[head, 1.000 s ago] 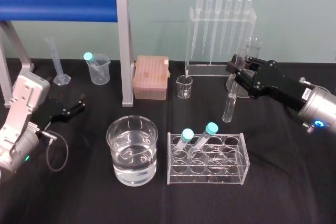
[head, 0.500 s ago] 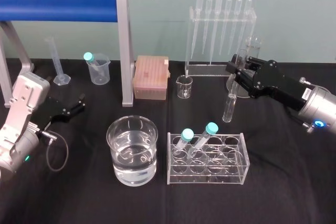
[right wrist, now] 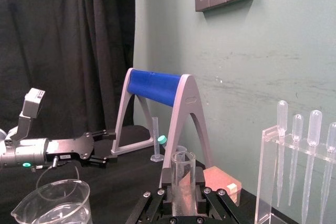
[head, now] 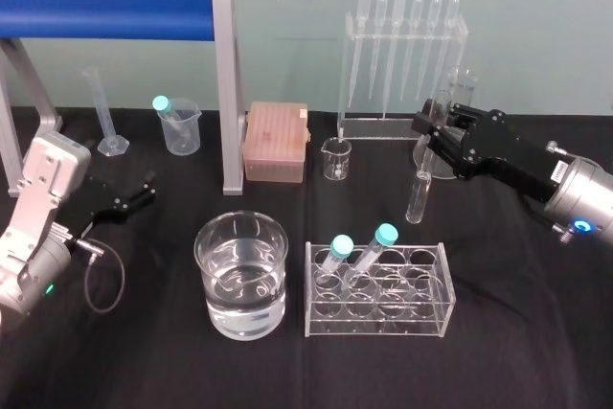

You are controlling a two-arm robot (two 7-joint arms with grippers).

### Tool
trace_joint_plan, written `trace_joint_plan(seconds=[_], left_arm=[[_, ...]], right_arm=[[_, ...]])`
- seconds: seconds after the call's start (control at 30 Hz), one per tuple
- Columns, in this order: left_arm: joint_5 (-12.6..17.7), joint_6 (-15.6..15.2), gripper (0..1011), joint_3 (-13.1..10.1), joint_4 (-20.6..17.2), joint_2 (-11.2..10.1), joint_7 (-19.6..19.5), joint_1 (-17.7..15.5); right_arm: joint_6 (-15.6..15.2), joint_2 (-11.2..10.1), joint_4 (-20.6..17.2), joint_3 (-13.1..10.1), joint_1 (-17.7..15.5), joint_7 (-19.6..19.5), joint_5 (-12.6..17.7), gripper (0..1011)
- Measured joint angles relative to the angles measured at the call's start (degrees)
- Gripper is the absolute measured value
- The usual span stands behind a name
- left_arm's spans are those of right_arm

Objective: Hold the test tube with one hand and immerse one end into the beaker, then return it to the test tube rack.

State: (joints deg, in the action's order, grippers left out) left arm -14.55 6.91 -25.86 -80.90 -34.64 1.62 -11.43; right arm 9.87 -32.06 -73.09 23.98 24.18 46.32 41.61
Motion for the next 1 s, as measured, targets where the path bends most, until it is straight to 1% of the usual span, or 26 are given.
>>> trace_joint_plan(seconds=[0.27, 0.43, 0.53, 0.63, 0.8, 0.83, 1.0], left_arm=[[0.0, 0.0, 1000, 0.0, 0.0, 0.0, 0.0, 0.0], [0.0, 0.0, 1000, 0.0, 0.0, 0.0, 0.0, 0.0], [0.0, 0.0, 1000, 0.0, 0.0, 0.0, 0.0, 0.0], [0.0, 0.0, 1000, 0.0, 0.0, 0.0, 0.0, 0.0], [0.0, 0.0, 1000, 0.0, 0.0, 0.0, 0.0, 0.0], [0.0, 0.0, 1000, 0.0, 0.0, 0.0, 0.0, 0.0], [0.0, 0.0, 1000, 0.0, 0.0, 0.0, 0.0, 0.0]], right_arm=[[-0.04, 0.06, 0.1, 0.0, 0.09, 0.2, -0.06, 249], [-0.07, 1.01, 1.13, 0.4, 1.73, 2.75, 0.29, 249], [-0.19, 2.27, 2.26, 1.3, 3.86, 5.71, 1.16, 249], [-0.29, 3.15, 2.98, 2.26, 5.45, 7.66, 1.5, 249], [-0.03, 5.42, 4.61, 4.87, 9.82, 11.78, 1.6, 250], [-0.03, 5.42, 4.61, 4.87, 9.82, 11.78, 1.6, 249], [0.39, 7.53, 6.03, 6.92, 12.97, 14.64, 2.09, 249]])
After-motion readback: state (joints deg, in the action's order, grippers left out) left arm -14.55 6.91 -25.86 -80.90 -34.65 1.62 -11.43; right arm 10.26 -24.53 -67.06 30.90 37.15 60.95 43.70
